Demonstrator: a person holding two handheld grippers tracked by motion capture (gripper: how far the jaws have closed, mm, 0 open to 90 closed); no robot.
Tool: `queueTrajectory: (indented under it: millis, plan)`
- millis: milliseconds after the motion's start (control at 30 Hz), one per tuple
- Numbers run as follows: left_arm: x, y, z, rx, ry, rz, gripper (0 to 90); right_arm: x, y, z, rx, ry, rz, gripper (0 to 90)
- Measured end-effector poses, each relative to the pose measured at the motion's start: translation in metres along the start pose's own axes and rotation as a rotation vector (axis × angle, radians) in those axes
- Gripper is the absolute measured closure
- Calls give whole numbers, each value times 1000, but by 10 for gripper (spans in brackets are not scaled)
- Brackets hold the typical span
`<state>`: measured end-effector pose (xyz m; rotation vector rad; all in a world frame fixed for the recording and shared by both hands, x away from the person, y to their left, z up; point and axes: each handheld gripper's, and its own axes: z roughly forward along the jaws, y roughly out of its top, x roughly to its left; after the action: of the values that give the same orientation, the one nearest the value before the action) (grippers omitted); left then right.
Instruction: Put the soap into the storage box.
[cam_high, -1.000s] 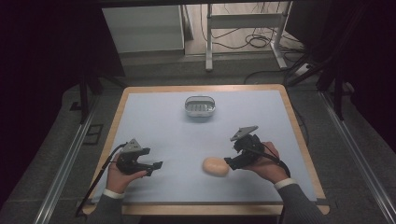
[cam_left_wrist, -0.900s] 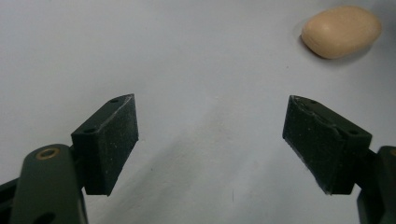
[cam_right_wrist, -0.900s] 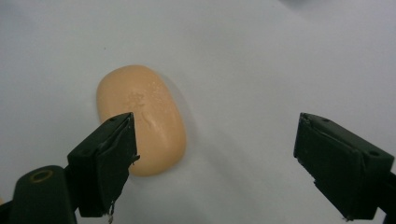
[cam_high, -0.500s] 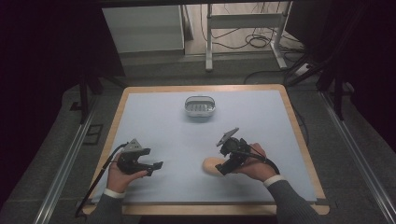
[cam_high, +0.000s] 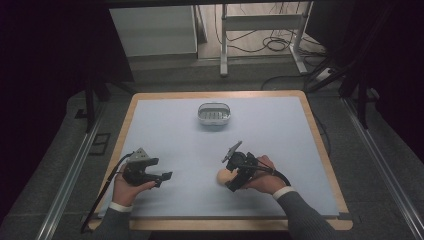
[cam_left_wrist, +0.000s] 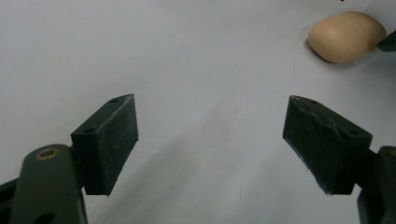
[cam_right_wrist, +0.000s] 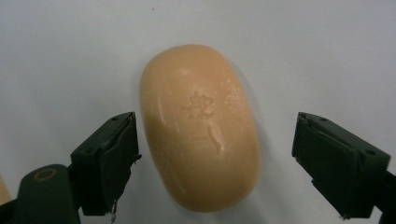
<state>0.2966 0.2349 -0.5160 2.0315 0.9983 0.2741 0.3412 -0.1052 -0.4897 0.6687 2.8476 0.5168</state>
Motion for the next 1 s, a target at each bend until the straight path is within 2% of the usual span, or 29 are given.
queueTrajectory:
  millis: [233,333,400,467,533,600,867,1000]
  plan:
    - [1,-1,2,9,-2,-3,184,1,3,10,31,15,-24,186]
    - [1,-1,1,8,1,-4,184,1,5,18,71,22,-58,236]
    - [2,-1,0,6,2,-4,185,1,5,18,79,26,-59,247]
    - [2,-1,1,8,1,-7,186,1,6,18,71,39,-67,293]
    - [2,-1,1,7,0,-8,187,1,6,18,84,43,-54,301]
    - [1,-1,0,-1,1,-16,187,1,8,17,93,33,-52,309]
    - [1,-1,0,-3,5,-17,187,-3,6,13,84,13,-33,316]
    - [1,-1,0,-2,6,-17,186,-5,8,2,53,-7,-35,318]
